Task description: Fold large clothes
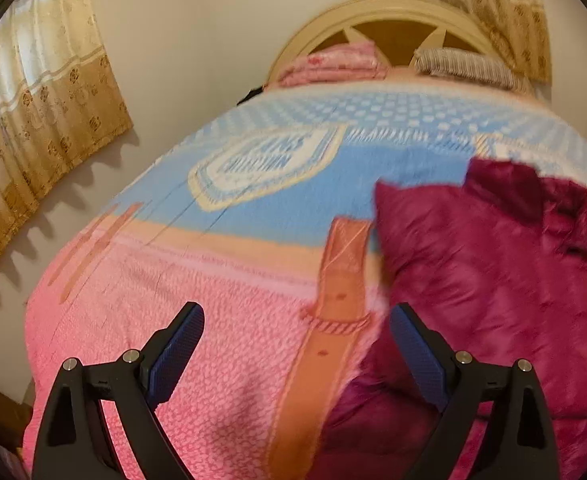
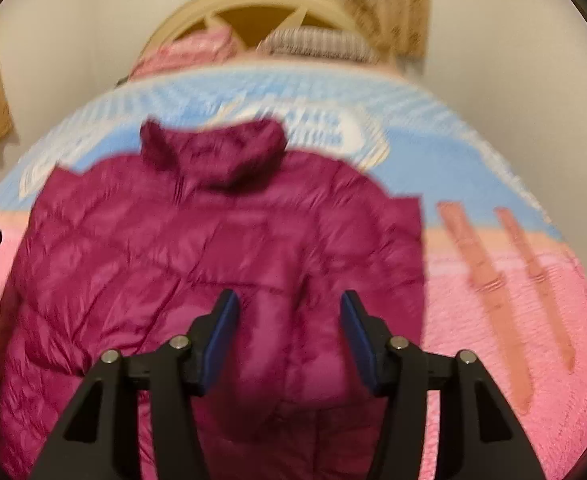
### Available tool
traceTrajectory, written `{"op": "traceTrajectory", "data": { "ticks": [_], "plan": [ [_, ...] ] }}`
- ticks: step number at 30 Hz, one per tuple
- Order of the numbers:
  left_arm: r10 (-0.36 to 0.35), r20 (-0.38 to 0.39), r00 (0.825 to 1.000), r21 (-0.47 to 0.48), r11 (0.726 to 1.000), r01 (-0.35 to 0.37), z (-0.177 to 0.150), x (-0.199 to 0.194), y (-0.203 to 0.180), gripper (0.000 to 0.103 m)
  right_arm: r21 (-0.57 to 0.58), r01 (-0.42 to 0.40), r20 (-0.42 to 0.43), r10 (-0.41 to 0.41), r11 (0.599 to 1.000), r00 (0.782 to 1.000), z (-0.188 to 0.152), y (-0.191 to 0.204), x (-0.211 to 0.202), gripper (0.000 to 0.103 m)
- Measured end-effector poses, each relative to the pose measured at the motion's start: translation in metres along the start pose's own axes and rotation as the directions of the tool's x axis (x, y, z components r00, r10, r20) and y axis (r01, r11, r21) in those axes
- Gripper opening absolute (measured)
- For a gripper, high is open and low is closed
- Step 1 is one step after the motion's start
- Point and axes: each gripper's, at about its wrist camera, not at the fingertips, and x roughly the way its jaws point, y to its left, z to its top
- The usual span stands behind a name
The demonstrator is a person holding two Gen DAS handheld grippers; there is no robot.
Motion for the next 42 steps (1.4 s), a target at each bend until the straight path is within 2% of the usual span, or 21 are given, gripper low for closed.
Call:
{"op": "traceTrajectory", "data": {
  "ticks": [1, 3, 5, 7, 12, 17, 20, 42],
  "plan": [
    [-0.022, 0.019, 1.000, 0.002, 1.000, 0.022, 0.004, -0.006, -0.005, 0.094, 0.015, 0.021, 0.043, -0.022, 1.000, 0.999, 0.003, -0.001, -0.010, 0.057],
    [-0.083, 0.052, 0.995, 0.005, 0.997, 0.083, 0.012, -0.017, -0.019, 0.094, 0.020, 0.004, 0.107, -0.006, 1.000, 0.994, 0.010, 0.004, -0.025, 0.056],
    [-0.172, 0.053, 0.984, 0.018, 0.985, 0.171, 0.020, -0.020, -0.039, 0.094, -0.006, -0.037, 0.133, 0.038, 0.999, 0.990, 0.016, 0.015, -0.031, 0.044],
    [-0.220, 0.039, 0.975, 0.031, 0.975, 0.219, 0.022, -0.015, -0.058, 0.094, -0.025, -0.082, 0.111, 0.084, 0.996, 0.990, 0.021, 0.025, -0.023, 0.042],
    [-0.168, -0.031, 0.985, 0.076, 0.982, 0.170, 0.012, 0.018, -0.093, 0.094, -0.040, -0.080, 0.060, 0.082, 0.996, 0.995, 0.018, 0.041, 0.006, 0.042],
    [-0.119, -0.070, 0.990, 0.089, 0.988, 0.125, -0.003, 0.044, -0.094, 0.094, -0.062, -0.038, 0.027, 0.040, 0.997, 0.999, 0.007, 0.042, 0.029, 0.042],
    [-0.126, -0.089, 0.988, 0.077, 0.988, 0.133, -0.009, 0.056, -0.092, 0.094, -0.059, -0.028, 0.011, 0.029, 0.998, 1.000, 0.003, 0.040, 0.041, 0.042],
    [-0.106, -0.108, 0.988, 0.102, 0.988, 0.118, -0.019, 0.073, -0.102, 0.097, -0.088, 0.004, -0.028, -0.007, 0.996, 1.000, -0.011, 0.046, 0.072, 0.042]
  ]
}}
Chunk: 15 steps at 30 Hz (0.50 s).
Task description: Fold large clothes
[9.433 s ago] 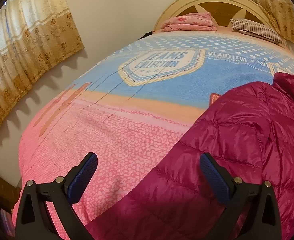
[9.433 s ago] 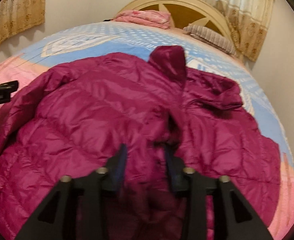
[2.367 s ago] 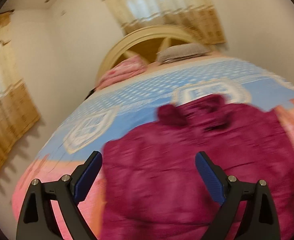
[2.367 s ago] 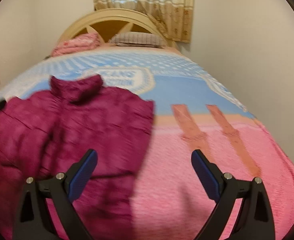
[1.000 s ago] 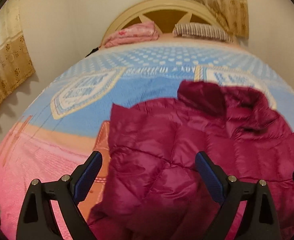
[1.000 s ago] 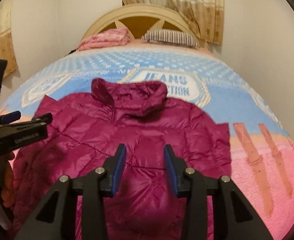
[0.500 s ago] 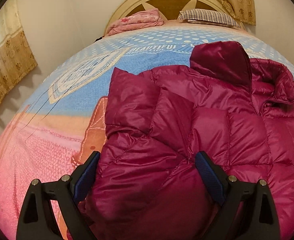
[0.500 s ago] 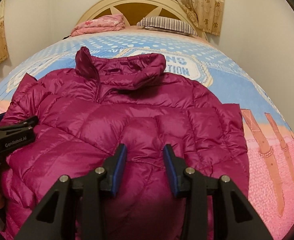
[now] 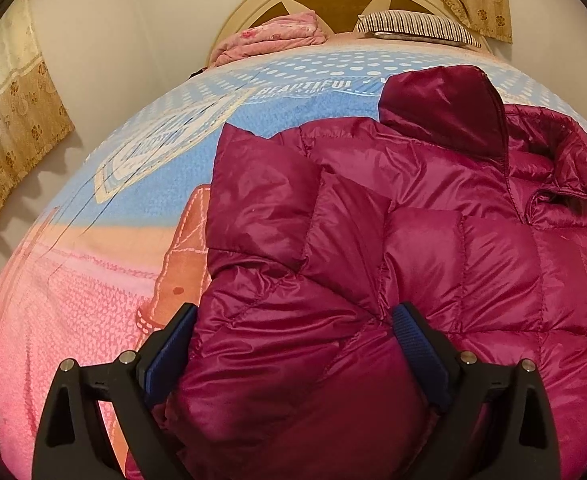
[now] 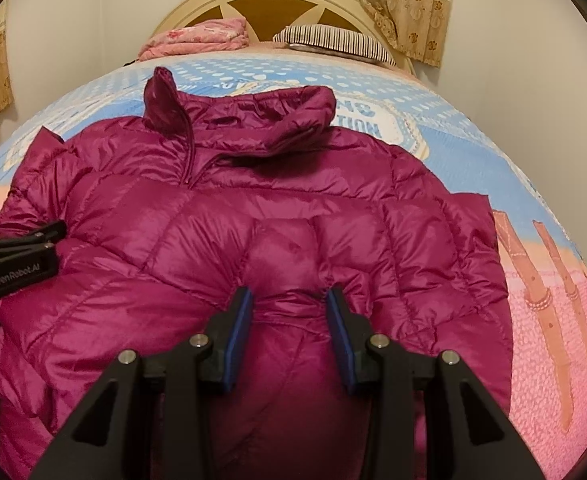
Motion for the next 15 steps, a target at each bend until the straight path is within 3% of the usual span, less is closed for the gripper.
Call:
{"op": "traceTrajectory", "data": {
  "ticks": [7, 9, 11, 15],
  "plan": [
    [0.009, -0.006, 1.000, 0.009, 1.000, -0.009, 0.002, -0.010, 0.006, 0.098, -0.025, 0.003, -0.007, -0.003, 1.000, 1.000, 0.003, 0.002, -0.006, 0.042],
    [0.004, 0.031, 1.000, 0.027, 1.000, -0.005, 0.007, -0.028, 0.011, 0.097, -0.001, -0.019, 0.027, 0.019, 1.000, 0.999, 0.009, -0.009, -0.023, 0.043],
    [-0.049, 0.101, 0.994, 0.010, 0.999, 0.048, 0.018, -0.054, 0.023, 0.097, 0.040, -0.025, 0.097, 0.021, 0.999, 0.995, 0.016, -0.025, -0.043, 0.061],
    [-0.086, 0.154, 0.984, -0.008, 0.996, 0.089, 0.048, -0.068, 0.026, 0.097, 0.092, 0.025, 0.119, -0.036, 0.995, 0.992, 0.037, -0.057, -0.045, 0.063]
  ]
}}
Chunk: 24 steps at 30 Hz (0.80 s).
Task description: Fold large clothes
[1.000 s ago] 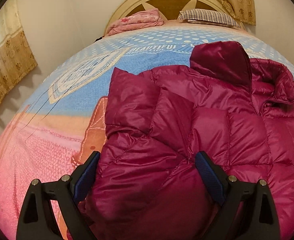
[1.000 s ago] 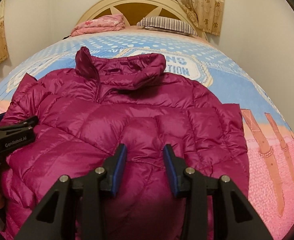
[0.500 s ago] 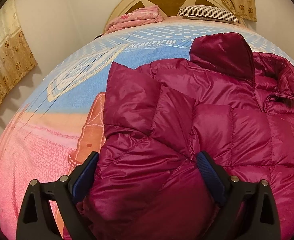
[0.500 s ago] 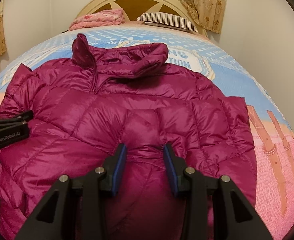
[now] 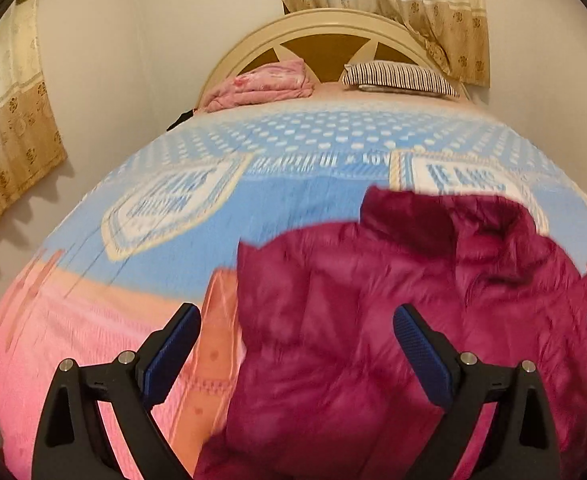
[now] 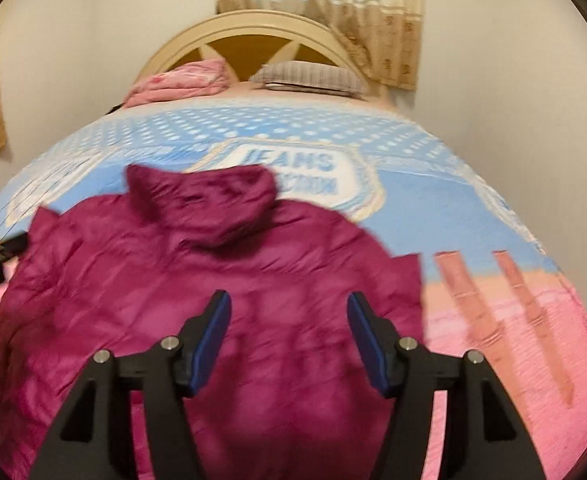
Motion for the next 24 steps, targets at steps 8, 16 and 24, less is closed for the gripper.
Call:
{"op": "traceTrajectory", "data": {
  "ticks": [8, 16, 24],
  "plan": [
    [0.138, -0.174, 0.975, 0.035, 0.990, -0.134, -0.010, 0.099, -0.006, 0.097, 0.091, 0.093, -0.130, -0.080, 0.992, 0.988, 0.003, -0.055, 0.064, 0.045],
    [0.134, -0.171, 0.976, 0.010, 0.991, -0.134, -0.024, 0.115, -0.004, 0.102, 0.060, 0.106, -0.164, -0.095, 0.993, 0.982, -0.014, -0.055, 0.085, 0.045],
    [0.108, -0.178, 0.978, -0.017, 0.993, -0.113, -0.026, 0.115, -0.002, 0.102, 0.042, 0.120, -0.170, -0.112, 0.992, 0.979, -0.016, -0.052, 0.087, 0.045]
  ]
}}
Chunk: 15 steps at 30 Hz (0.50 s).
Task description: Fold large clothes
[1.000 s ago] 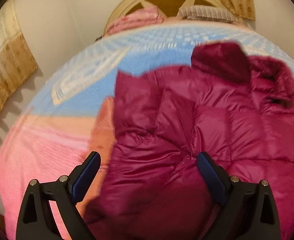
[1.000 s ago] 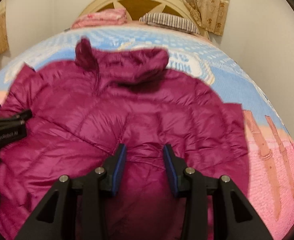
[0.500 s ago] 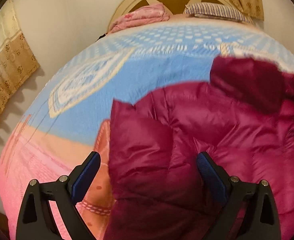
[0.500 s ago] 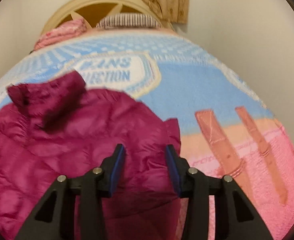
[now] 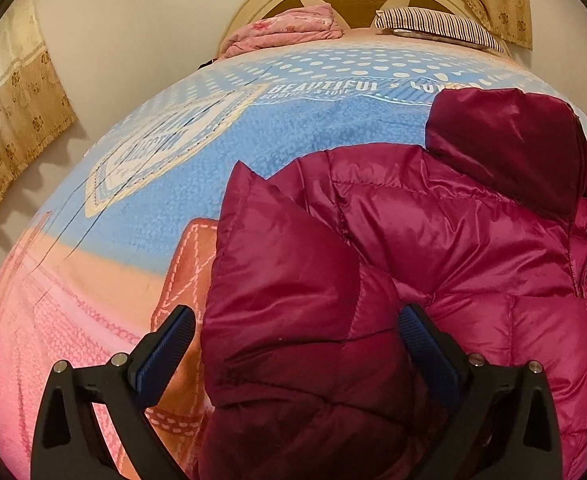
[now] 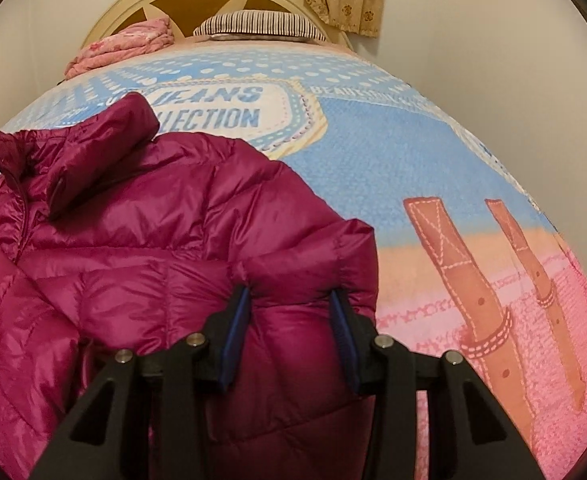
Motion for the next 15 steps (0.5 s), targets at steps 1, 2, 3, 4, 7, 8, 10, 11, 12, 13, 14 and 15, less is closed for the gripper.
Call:
{"op": "traceTrajectory", "data": {
  "ticks": [1, 2, 3, 4, 7, 8, 10, 11, 12, 13, 14, 15],
  "plan": [
    [-0.004, -0.002, 1.000, -0.002, 1.000, 0.004, -0.0002, -0.0001, 0.0002, 0.102, -0.004, 0.005, -0.001, -0.005, 1.000, 1.000, 0.0002, 0.0009, 0.0002, 0.045],
    [-0.007, -0.003, 1.000, -0.005, 1.000, 0.007, -0.0004, 0.0000, 0.0003, 0.102, -0.010, 0.011, -0.001, -0.011, 1.000, 1.000, 0.0000, 0.0018, -0.0001, 0.045],
    [-0.012, -0.006, 1.000, -0.008, 1.000, 0.012, -0.0003, 0.0004, 0.0007, 0.102, -0.013, 0.014, 0.000, -0.014, 1.000, 1.000, 0.0003, 0.0026, 0.0009, 0.045],
    [-0.018, -0.009, 1.000, -0.012, 1.000, 0.018, 0.0002, 0.0014, 0.0021, 0.102, -0.014, 0.016, 0.000, -0.016, 1.000, 1.000, 0.0002, 0.0026, 0.0010, 0.045],
    [-0.039, -0.016, 0.999, -0.028, 0.999, 0.038, -0.0003, 0.0036, 0.0053, 0.102, -0.017, 0.019, 0.001, -0.019, 1.000, 1.000, 0.0003, 0.0032, 0.0013, 0.045],
    [-0.044, -0.017, 0.999, -0.032, 0.999, 0.044, -0.0004, 0.0041, 0.0061, 0.102, -0.023, 0.026, 0.002, -0.026, 0.999, 1.000, 0.0000, 0.0039, 0.0014, 0.045],
    [-0.052, -0.020, 0.998, -0.037, 0.998, 0.051, -0.0004, 0.0052, 0.0071, 0.102, -0.031, 0.035, 0.002, -0.035, 0.999, 0.999, -0.0001, 0.0053, 0.0015, 0.045],
    [-0.055, -0.021, 0.998, -0.039, 0.998, 0.054, -0.0006, 0.0055, 0.0074, 0.102, -0.032, 0.037, 0.003, -0.037, 0.999, 0.999, -0.0003, 0.0058, 0.0013, 0.045],
    [-0.056, -0.021, 0.998, -0.040, 0.998, 0.055, -0.0007, 0.0054, 0.0076, 0.102, -0.033, 0.037, 0.003, -0.037, 0.999, 0.999, -0.0004, 0.0057, 0.0014, 0.045],
    [-0.059, -0.021, 0.998, -0.042, 0.997, 0.058, -0.0009, 0.0056, 0.0079, 0.102, -0.033, 0.038, 0.003, -0.038, 0.999, 0.999, -0.0005, 0.0057, 0.0013, 0.045],
    [-0.062, -0.022, 0.998, -0.045, 0.997, 0.061, -0.0009, 0.0058, 0.0084, 0.102, -0.034, 0.039, 0.003, -0.039, 0.999, 0.999, -0.0007, 0.0054, 0.0014, 0.045],
    [-0.063, -0.022, 0.998, -0.045, 0.997, 0.062, -0.0009, 0.0061, 0.0086, 0.102, -0.034, 0.039, 0.003, -0.039, 0.999, 0.999, -0.0004, 0.0056, 0.0015, 0.045]
  ]
}}
